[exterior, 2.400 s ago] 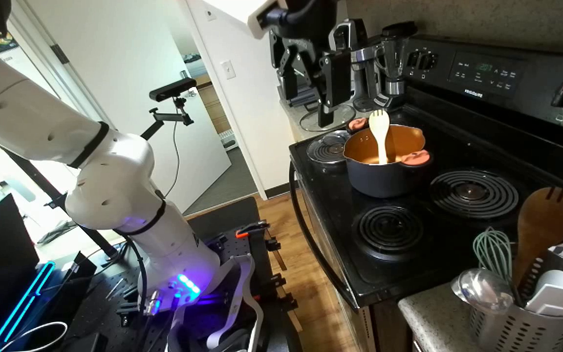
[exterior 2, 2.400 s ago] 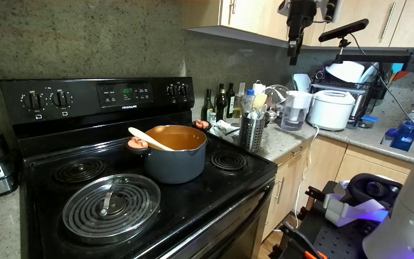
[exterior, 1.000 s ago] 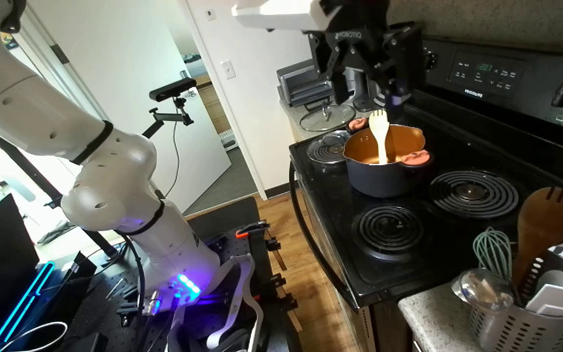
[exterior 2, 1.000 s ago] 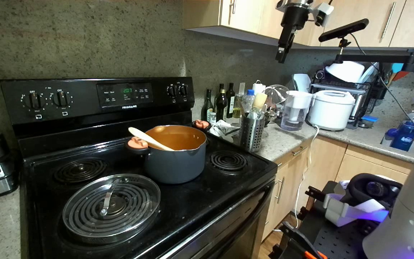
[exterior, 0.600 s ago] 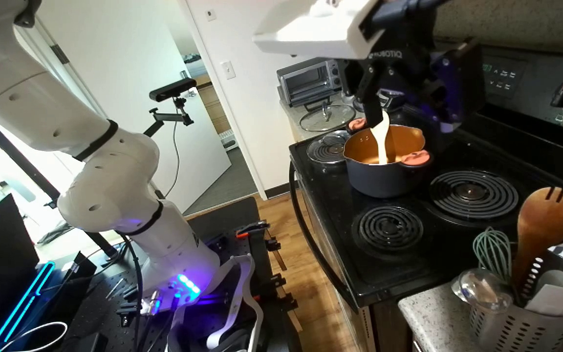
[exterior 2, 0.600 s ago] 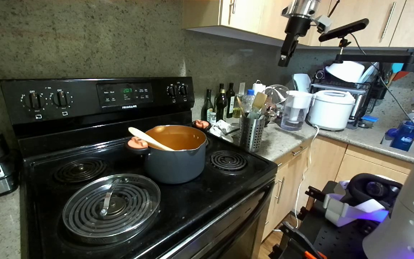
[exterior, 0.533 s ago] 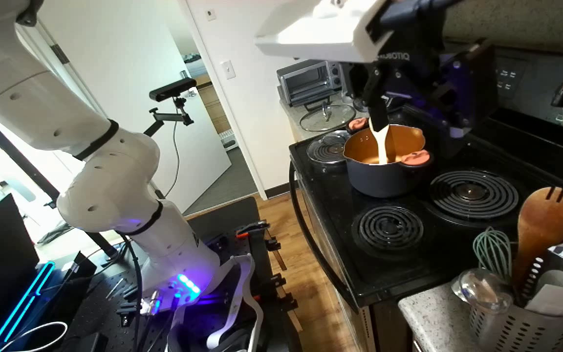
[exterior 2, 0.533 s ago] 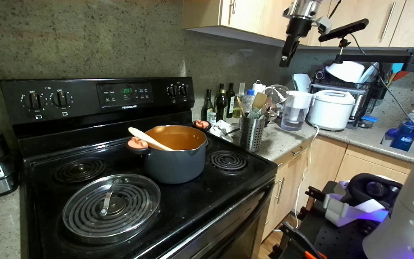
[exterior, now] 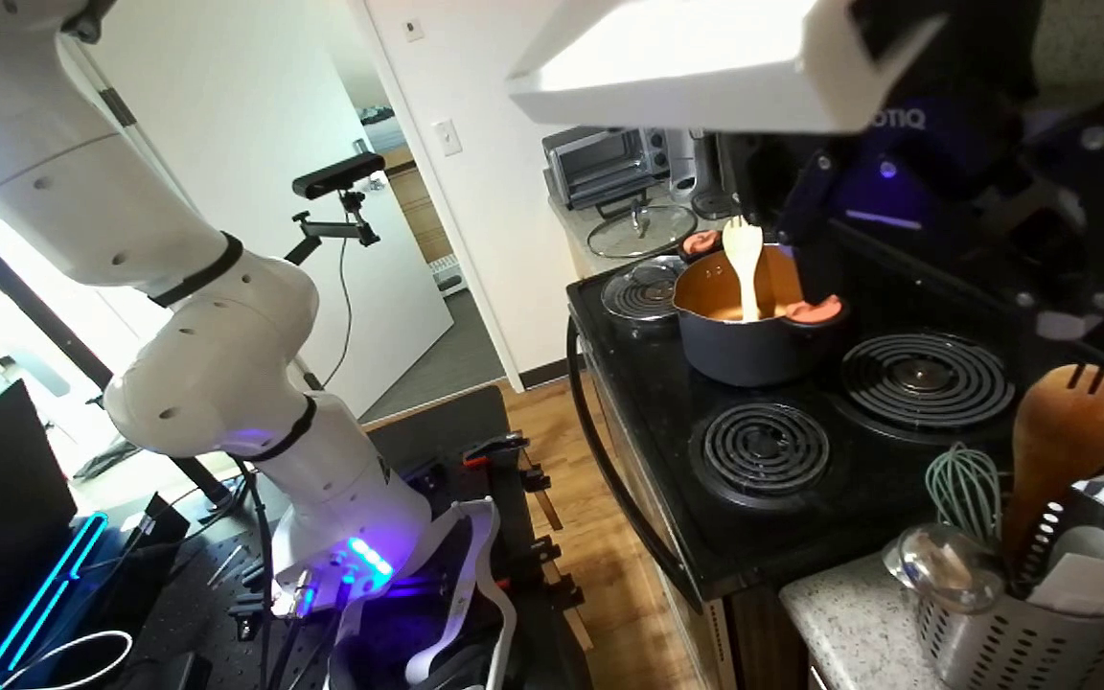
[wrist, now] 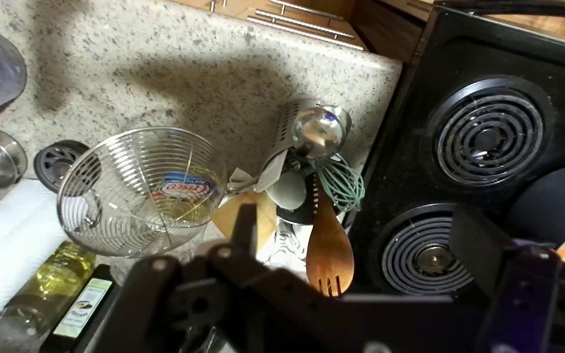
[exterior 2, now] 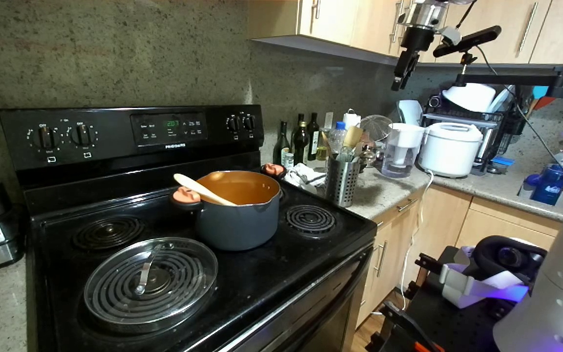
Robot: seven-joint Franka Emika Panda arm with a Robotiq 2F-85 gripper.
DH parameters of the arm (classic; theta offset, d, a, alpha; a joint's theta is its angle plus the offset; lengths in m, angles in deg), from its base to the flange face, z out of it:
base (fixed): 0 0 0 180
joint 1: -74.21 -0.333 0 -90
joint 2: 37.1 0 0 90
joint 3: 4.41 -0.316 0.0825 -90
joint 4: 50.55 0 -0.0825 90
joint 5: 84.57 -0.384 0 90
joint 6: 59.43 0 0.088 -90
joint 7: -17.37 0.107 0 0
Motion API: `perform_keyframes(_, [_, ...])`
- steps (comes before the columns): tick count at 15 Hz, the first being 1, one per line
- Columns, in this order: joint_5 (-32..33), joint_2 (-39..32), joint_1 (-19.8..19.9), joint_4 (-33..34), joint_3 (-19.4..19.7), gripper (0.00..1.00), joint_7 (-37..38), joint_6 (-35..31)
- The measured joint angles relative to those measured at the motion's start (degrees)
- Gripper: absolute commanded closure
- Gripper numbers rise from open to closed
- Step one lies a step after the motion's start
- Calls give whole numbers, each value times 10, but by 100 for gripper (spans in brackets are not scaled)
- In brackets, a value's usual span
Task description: Remove the wooden spatula from the the holder and place it inside the pot on the stove
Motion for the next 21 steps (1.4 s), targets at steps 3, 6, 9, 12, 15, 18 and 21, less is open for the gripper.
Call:
perform_keyframes(3, [0, 0, 0, 1, -3, 0, 0, 2])
perform_keyframes(6, [0, 0, 0, 1, -4, 0, 0, 3])
perform_keyframes(9, [2, -2, 1, 1, -5, 0, 0, 12])
perform_keyframes(12, [8, -4, 1, -6, -12, 0, 0, 16])
perform_keyframes(15, [8, -9, 0, -7, -24, 0, 0, 5])
perform_keyframes(18, [8, -23, 0, -7, -37, 0, 1, -23])
perform_keyframes(21, [11, -52, 0, -7, -42, 0, 1, -61])
